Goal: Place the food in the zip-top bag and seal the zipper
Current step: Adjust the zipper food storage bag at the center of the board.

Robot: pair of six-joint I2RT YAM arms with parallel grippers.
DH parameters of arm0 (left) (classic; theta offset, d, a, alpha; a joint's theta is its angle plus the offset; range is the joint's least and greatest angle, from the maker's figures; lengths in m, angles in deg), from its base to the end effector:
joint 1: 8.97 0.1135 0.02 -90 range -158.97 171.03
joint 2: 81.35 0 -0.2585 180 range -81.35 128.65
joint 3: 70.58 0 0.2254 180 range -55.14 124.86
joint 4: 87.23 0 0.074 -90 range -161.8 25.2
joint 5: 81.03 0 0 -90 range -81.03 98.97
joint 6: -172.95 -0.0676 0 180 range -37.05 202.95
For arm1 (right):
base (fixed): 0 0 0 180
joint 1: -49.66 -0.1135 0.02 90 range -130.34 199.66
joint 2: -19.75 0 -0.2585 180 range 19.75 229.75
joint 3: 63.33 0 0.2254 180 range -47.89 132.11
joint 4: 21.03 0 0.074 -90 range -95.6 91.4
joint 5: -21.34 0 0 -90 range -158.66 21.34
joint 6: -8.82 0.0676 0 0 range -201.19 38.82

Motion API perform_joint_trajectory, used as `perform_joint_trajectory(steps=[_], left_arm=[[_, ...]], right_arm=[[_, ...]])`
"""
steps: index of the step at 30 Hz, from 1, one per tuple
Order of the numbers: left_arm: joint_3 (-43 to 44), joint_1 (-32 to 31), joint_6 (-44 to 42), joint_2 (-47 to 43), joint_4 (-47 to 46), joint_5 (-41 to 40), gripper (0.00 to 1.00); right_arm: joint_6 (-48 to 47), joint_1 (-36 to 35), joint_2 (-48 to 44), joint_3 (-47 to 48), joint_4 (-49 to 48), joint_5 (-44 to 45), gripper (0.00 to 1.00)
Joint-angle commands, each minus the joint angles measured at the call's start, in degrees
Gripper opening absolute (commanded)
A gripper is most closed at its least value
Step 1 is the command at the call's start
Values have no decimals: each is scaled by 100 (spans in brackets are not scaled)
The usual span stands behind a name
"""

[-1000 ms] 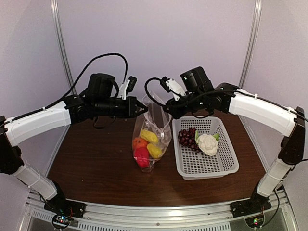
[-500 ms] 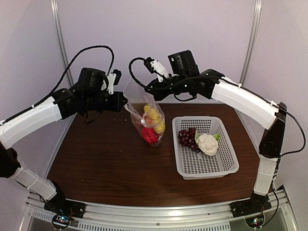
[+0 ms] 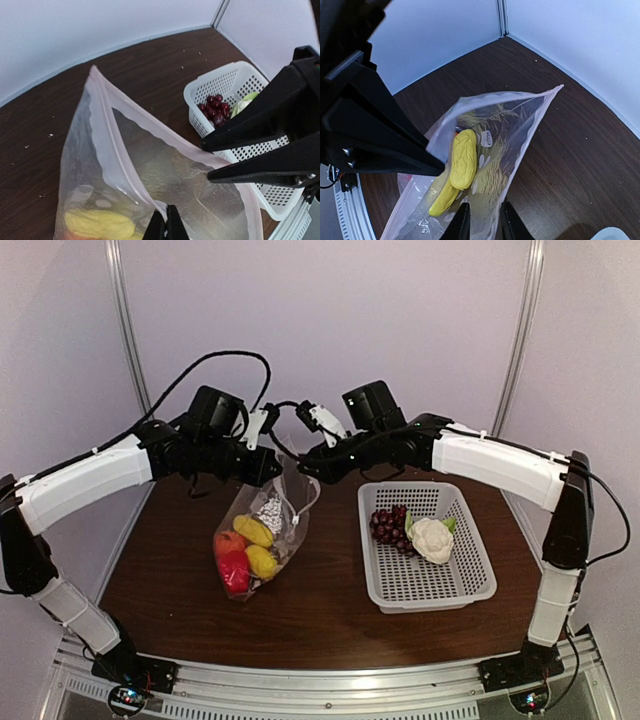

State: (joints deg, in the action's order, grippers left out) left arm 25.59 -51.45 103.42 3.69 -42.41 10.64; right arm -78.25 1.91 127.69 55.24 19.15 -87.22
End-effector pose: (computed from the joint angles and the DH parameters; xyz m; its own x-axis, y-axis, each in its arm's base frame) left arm 0.2469 -0.2288 0.3360 -0.6256 0.0989 -0.7739 0.5061 0.8063 -0.3061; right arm 0.2808 0.3411 0.3329 -0.3766 -0.3425 -0.8608 -0.8698 0.4505 0.2012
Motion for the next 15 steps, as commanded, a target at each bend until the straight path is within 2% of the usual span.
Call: perform_joint_trajectory(steps=[1, 4, 7, 15], left_arm=[[427, -6, -251, 426, 309, 679, 0], [570, -6, -553, 538, 410, 785, 0], [679, -6, -916, 635, 521, 1083, 0], [635, 1, -1461, 689, 526, 2312, 0]], right_arm=[[-216, 81, -696, -363, 32, 9, 27], [-589, 206, -1235, -757, 52, 623, 32], [-918, 464, -1881, -1552, -269, 1103, 38], [-1992, 1325, -2382, -2639, 297, 1160, 52]])
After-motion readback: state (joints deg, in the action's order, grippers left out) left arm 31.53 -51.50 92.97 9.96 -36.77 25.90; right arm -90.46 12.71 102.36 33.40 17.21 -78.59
